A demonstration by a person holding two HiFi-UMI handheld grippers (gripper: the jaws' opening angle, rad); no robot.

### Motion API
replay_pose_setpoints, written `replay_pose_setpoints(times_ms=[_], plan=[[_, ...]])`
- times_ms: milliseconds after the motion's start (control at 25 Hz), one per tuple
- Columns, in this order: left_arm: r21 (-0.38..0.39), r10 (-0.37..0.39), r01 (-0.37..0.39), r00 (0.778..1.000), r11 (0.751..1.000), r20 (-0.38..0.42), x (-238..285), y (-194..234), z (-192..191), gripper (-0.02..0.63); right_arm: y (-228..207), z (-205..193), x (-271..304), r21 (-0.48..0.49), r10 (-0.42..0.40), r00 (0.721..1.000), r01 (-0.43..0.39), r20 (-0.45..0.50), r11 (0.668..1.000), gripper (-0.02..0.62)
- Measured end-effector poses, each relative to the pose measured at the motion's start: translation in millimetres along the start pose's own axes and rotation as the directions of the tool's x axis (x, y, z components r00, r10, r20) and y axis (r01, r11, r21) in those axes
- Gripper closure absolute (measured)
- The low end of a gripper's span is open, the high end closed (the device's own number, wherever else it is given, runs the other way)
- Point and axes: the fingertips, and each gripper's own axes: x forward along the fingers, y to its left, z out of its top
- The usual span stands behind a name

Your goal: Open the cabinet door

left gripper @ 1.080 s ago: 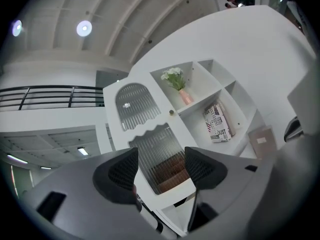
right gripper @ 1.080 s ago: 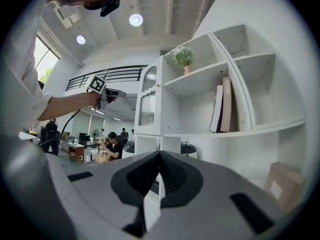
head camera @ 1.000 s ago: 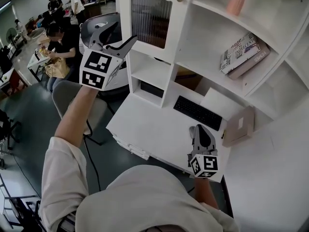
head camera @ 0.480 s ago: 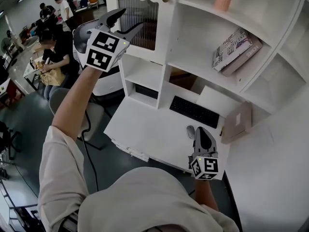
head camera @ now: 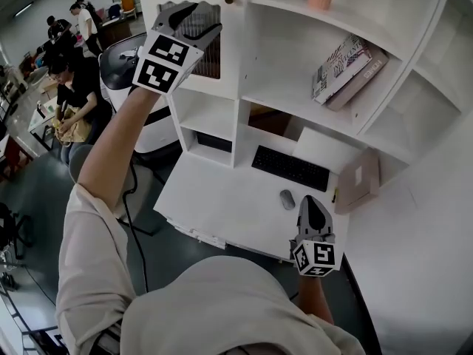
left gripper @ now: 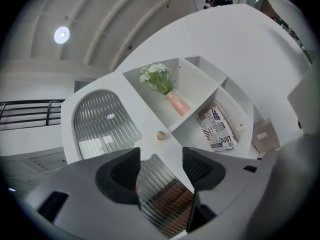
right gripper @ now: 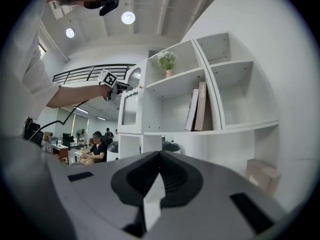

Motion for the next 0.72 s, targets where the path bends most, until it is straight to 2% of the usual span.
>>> replay_pose_setpoints(times_ms=[720], plan=[[0.047, -0.003, 0.003, 1.000, 0.999, 0.006, 44, -3, 20, 0.404, -32, -5, -20, 0.015, -0.089, 0.996, 0.089, 0.002, 0.996, 0.592]])
